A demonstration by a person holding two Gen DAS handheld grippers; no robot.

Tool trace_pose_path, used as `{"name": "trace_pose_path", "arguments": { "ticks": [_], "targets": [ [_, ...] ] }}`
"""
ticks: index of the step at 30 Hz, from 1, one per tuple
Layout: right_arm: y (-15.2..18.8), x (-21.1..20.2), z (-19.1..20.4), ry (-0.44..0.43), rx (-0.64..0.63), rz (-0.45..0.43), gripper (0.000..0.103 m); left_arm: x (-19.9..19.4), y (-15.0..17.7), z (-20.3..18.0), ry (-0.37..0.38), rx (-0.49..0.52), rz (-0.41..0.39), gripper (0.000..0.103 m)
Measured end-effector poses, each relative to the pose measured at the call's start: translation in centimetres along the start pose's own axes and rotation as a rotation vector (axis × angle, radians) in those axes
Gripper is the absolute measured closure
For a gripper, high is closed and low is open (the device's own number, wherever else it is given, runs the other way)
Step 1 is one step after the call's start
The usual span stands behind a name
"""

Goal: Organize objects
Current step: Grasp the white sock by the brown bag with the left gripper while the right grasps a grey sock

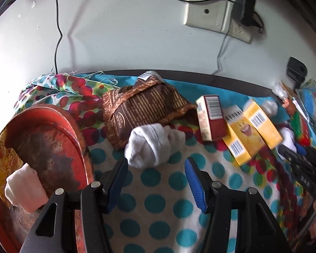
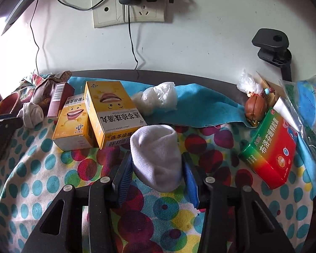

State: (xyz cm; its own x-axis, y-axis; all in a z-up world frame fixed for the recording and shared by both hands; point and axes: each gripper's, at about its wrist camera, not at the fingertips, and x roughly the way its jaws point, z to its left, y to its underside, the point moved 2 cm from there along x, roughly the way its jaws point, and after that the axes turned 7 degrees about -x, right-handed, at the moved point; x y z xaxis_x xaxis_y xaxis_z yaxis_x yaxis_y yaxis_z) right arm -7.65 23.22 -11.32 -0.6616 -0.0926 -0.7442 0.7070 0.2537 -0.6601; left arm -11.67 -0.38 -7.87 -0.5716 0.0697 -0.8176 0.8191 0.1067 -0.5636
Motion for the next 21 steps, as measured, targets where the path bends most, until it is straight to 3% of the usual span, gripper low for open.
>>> {"name": "trace_pose_path", "arguments": {
  "ticks": [10,14,18,21],
  "targets": [
    [0.1,0.1,0.0,0.008,-0.007,0.011,0.06,3.5,-1.0,0.4,-0.013,-0.063,0.005,0.046],
    [0.1,0.6,0.3,0.009,-0.011,0.038,0.059,3.5,-0.3,-0.1,-0.046,-0.013,-0.043,0.046],
    [0.1,1.2,0.6,0.006,-0.01,0.065,0.06,3.3,0.1,-0.5,-0.06,0.004,-0.065,0.064],
    [0.1,1.1,0.9,0.01,-0.011,0.065,0.06,3.0,0.4,-0.2,-0.056,-0.025,-0.07,0.068]
  ]
}}
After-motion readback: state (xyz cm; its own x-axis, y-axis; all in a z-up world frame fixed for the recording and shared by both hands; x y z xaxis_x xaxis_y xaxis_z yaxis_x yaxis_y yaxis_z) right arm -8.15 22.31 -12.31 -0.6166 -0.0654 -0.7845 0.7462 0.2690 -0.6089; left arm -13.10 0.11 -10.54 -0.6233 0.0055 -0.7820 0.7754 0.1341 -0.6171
